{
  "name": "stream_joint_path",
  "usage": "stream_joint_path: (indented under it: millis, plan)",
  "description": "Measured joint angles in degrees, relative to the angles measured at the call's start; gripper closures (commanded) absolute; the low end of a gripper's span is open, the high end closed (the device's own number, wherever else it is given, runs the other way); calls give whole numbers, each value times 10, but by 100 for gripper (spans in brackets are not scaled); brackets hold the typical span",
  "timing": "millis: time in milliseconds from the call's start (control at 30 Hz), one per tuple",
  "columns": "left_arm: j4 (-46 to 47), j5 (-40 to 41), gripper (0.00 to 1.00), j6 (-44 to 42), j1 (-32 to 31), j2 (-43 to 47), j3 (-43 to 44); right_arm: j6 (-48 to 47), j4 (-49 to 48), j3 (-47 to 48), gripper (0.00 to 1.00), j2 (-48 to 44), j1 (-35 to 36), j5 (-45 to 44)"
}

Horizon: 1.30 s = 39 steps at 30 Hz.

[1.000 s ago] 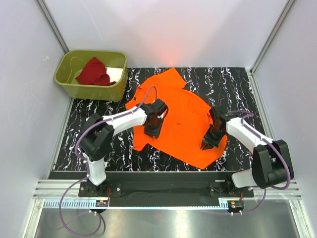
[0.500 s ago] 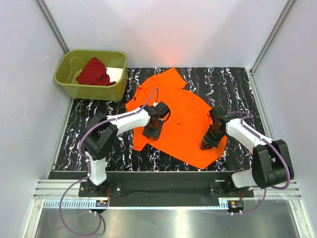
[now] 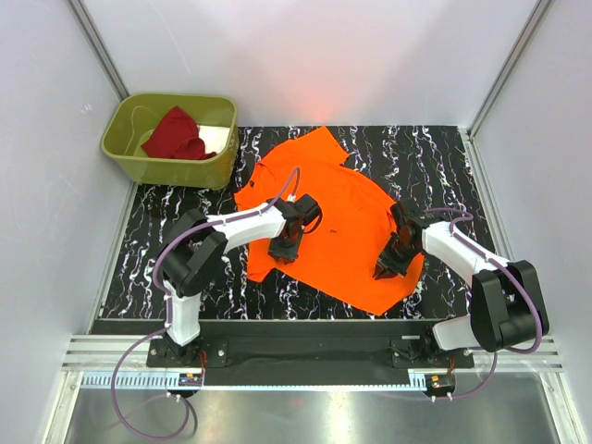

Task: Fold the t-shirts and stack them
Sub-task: Flatten the tshirt out

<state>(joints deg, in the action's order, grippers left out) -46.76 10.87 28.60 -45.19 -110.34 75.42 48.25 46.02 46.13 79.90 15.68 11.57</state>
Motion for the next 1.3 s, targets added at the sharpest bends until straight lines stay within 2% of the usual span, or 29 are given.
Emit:
stream_joint_path:
  millis: [133,333,400,433,567,733,900,967,1033,1067,1300]
  plan:
    - [1,10,77,4,-1,-2,0,0,-4,0,84,0,0,0]
    - [0,23,80,4,-3,-2,0,-7,-13,0,84,10,0,1]
    - [-2,27,78,4,-3,0,0,-9,-15,0,84,21,0,1]
    - [-4,27,73,4,-3,1,0,-10,-16,0,84,26,0,1]
    - [-5,27,71,4,-3,9,0,-14,-23,0,84,49,0,1]
    - [-1,17,77,5,-3,9,-1,-21,-25,0,84,54,0,1]
    - [2,16,89,7,-3,9,-12,-26,-25,0,84,54,0,1]
    - [2,16,89,9,-3,10,-12,-29,-25,0,84,54,0,1]
    - [2,16,99,11,-3,12,-12,-31,-26,0,84,54,0,1]
    - [1,16,100,11,-3,15,-12,-31,-27,0,84,54,0,1]
    - [-17,16,100,9,-3,59,-12,-32,-37,0,84,86,-1,1]
